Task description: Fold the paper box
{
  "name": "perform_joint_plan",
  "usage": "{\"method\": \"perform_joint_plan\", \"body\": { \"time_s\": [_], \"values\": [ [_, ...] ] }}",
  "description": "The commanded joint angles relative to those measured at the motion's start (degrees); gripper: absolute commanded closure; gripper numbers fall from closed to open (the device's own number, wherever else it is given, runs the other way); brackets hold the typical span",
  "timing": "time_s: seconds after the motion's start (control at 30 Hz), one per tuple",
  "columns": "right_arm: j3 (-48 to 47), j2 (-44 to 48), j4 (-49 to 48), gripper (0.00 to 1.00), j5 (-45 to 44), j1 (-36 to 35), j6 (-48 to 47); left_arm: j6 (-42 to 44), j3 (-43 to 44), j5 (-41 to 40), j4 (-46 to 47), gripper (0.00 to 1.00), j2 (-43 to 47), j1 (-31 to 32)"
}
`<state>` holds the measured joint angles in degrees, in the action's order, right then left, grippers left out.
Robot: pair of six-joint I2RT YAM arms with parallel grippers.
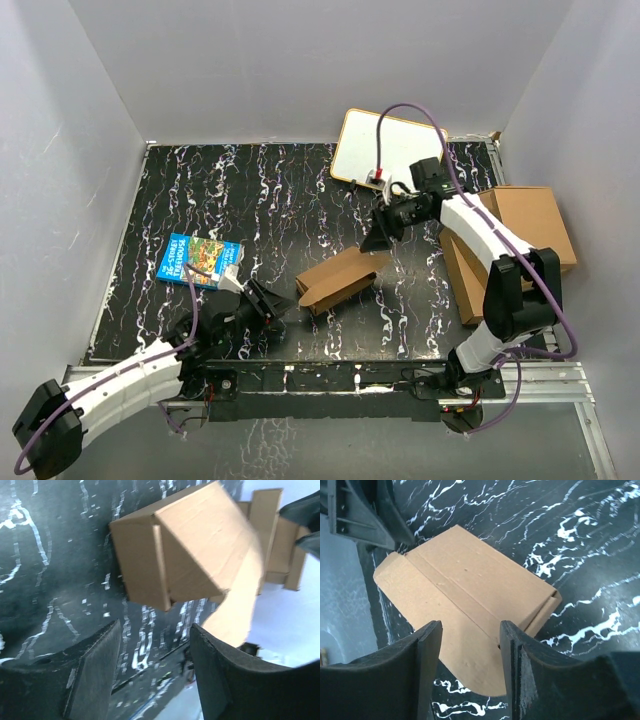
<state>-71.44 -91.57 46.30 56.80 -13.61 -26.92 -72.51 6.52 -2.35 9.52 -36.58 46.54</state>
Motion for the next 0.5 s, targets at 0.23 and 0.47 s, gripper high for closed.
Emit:
{"method": "perform_joint_plan", "body": {
  "time_s": [0.23,0.47],
  "values": [
    [-2.44,-5.22,-5.29,0.38,5.92,6.23,13.80,-16.80,4.52,-4.58,10.02,0.41,-6.86,-0.34],
    [-2.80,-8.93,-5.21,0.36,6.19,6.22,15.66,-20.02,4.93,-6.80,15.57,0.38,-11.06,-0.40]
  ]
}}
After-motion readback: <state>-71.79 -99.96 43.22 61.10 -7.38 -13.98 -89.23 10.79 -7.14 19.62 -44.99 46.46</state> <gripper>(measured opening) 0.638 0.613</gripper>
